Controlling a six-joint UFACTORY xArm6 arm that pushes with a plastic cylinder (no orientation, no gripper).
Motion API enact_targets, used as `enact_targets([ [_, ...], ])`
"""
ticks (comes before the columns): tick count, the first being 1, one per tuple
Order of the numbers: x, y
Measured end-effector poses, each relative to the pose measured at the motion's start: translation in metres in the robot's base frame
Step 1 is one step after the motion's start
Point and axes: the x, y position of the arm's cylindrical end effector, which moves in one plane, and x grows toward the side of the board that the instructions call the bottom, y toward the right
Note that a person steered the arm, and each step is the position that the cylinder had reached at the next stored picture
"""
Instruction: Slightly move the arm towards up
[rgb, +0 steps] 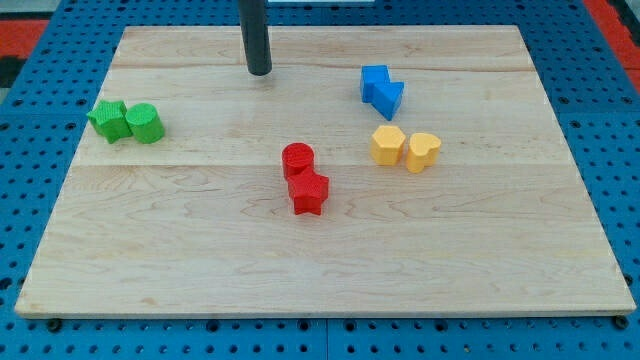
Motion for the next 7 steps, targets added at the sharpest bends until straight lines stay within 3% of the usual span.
enact_targets([
  [7,-0.0043,-0.0111],
])
